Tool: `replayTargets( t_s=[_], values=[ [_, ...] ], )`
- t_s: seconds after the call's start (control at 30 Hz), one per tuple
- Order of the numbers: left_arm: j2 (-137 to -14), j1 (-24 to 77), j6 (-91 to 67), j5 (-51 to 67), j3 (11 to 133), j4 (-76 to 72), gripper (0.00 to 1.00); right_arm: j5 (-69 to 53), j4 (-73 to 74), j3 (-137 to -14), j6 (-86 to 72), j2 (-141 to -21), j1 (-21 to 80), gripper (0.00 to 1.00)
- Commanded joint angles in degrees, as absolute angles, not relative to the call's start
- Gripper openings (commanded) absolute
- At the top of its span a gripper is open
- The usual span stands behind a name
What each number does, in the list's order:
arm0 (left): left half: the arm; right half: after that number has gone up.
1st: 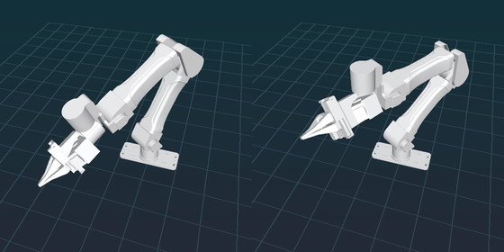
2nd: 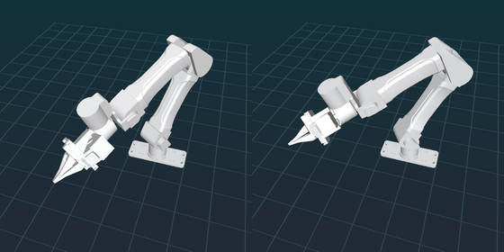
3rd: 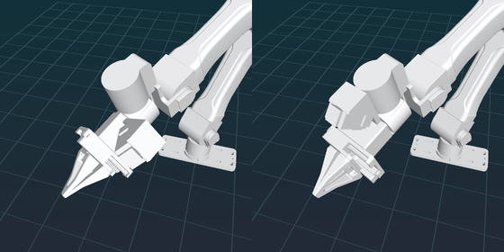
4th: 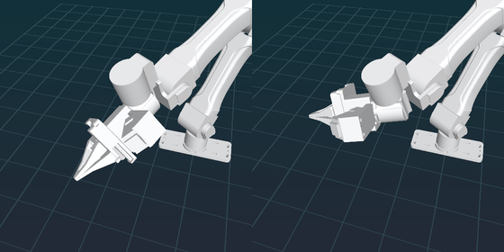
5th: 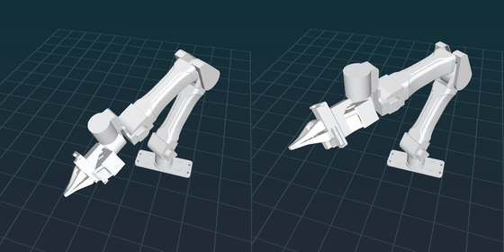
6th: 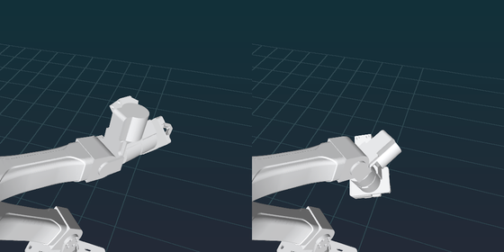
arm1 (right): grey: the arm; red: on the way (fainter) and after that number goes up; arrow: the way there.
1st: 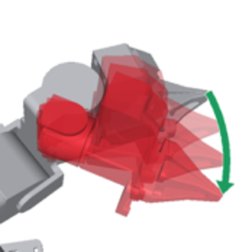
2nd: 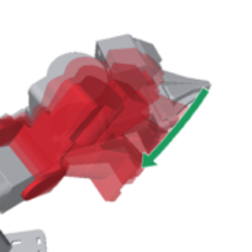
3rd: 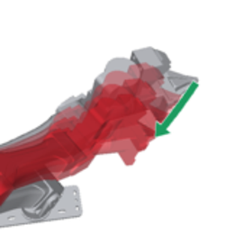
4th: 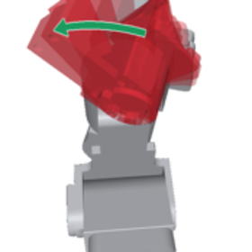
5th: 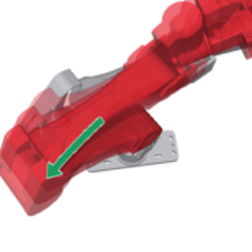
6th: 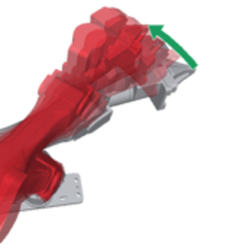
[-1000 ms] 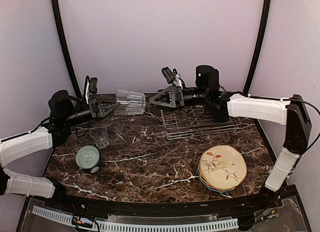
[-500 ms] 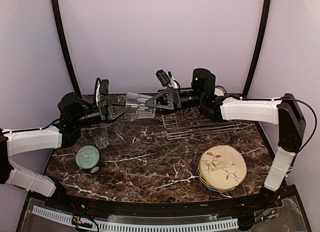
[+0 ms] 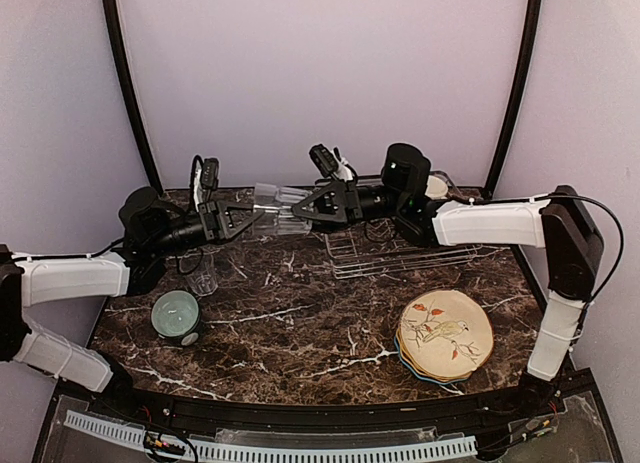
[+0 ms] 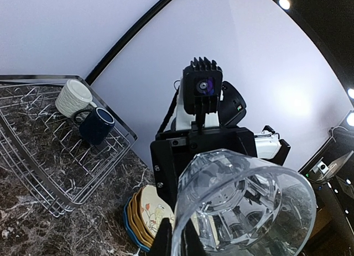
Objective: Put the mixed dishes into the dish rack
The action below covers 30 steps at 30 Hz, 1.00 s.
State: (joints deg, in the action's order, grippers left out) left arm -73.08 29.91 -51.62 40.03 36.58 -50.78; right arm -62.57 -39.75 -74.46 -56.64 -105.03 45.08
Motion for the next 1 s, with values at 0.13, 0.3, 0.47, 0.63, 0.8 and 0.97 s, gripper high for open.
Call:
replayTargets(
  t_s=[0.13,0.3,0.47,0.63,0.8,0.97],
  values=[
    [-73.78,30.41,-50.77,39.16,34.96,-54.98,0.11,-63.30,-41.99,-73.46,-55.86,-103.82,45.33,0.28],
    [-71.80,30.40,-46.61,37.96,35.16,-49.57,0.46,-61.31,-37.59,-71.58,-52.51,-99.99,42.48,0.00],
    [-66.38,30.32,-38.84,32.36,37.03,-33.81,0.78,-56.61,-21.57,-70.26,-43.15,-92.92,37.49,0.00],
    [-61.31,30.32,-27.76,21.50,41.03,-16.17,0.95,-42.95,6.51,-74.61,-25.87,-86.92,31.61,0.00],
    [-58.81,30.32,-20.23,14.25,44.08,-3.40,0.96,-25.80,27.56,-80.57,-14.07,-84.24,26.99,0.00],
    [-58.19,30.32,-17.22,10.88,45.35,1.32,0.97,-7.47,42.18,-85.59,-6.86,-85.02,24.70,0.00]
  ],
)
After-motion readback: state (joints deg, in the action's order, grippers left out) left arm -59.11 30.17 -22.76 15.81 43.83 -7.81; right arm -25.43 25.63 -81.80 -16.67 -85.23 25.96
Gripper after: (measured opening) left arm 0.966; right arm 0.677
